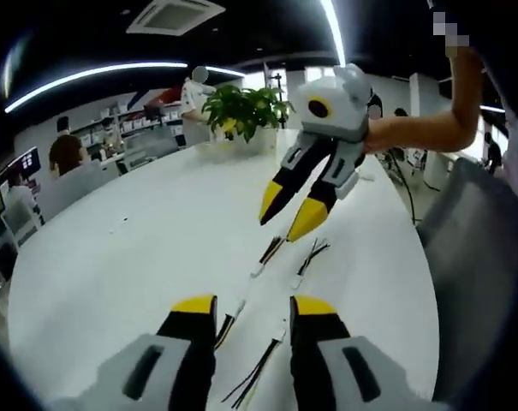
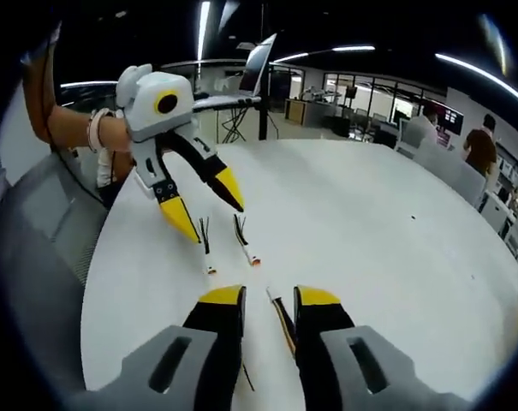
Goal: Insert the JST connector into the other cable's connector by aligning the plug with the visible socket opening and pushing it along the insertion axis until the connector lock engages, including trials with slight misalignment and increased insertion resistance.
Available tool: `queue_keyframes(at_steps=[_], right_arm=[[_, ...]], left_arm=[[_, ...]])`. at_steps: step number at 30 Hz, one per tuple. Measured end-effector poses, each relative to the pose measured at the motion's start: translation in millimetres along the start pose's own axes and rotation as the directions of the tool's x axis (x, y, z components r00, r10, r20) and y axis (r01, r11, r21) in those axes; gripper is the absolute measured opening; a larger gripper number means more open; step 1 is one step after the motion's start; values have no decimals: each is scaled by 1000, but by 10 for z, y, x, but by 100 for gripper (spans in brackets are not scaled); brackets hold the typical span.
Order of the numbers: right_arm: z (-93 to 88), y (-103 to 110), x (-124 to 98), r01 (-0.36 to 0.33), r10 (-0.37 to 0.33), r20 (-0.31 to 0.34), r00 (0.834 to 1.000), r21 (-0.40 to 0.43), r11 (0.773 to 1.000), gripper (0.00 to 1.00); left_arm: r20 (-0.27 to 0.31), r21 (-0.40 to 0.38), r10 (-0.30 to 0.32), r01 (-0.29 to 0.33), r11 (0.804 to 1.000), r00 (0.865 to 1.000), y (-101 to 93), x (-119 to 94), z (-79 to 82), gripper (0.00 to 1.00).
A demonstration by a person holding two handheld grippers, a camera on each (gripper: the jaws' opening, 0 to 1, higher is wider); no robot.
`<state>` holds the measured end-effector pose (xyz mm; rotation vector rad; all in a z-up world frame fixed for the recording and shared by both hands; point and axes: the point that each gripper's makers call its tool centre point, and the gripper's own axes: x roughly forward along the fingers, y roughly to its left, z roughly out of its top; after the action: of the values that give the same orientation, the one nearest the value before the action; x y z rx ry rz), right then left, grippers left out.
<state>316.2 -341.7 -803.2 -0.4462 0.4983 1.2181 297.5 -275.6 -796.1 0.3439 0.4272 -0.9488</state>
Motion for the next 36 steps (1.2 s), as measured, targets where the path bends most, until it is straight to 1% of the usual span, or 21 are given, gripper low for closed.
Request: queue_keyframes(at_steps=[3,5,7,10,12,15,17,20,26,32,36], right_arm=[[-21,-11,43,-9,9,-5,1000,-4,1000,19],[-30,-13,68,-15,15,-6,1000,-11,1000,18],[-33,-11,86,-23,23,-3,1000,-18,1000,14],[-37,-7,120,-38,38,3,999,1,999,12],[-57,-5,144,-43,43,0,999,0,999,10],[-99,-23,173,-50,50,-10,999,0,999,11],[-124,-27,190,-55,54,-18,998,-9,998,12],[-162,-45,221,-63,63,-23,998,-15,998,12],[-222,-58,272,-73,72,-37,997,-15,997,12],[-262,-40,321,-88,87,-45,995,-22,996,12],[-257,-32,344,-94,93,-41,995,-22,995,11]], left_arm=[[-4,18,-12,12,1000,1000,6,32,-25,23],[-3,26,-13,13,1000,1000,19,52,-27,23],[-2,28,-17,17,999,1000,34,80,-36,23],[-16,35,-23,23,999,1000,58,126,-87,23],[-24,35,-25,26,999,999,71,148,-118,23],[-29,31,-32,33,999,999,76,179,-153,21],[-37,10,-35,35,999,999,84,208,-192,19],[-48,15,-37,38,999,998,91,239,-223,18],[-38,20,-45,46,999,998,150,295,-222,17],[-60,48,-57,60,997,997,181,314,-308,14],[-61,36,-65,67,997,996,196,317,-335,9]])
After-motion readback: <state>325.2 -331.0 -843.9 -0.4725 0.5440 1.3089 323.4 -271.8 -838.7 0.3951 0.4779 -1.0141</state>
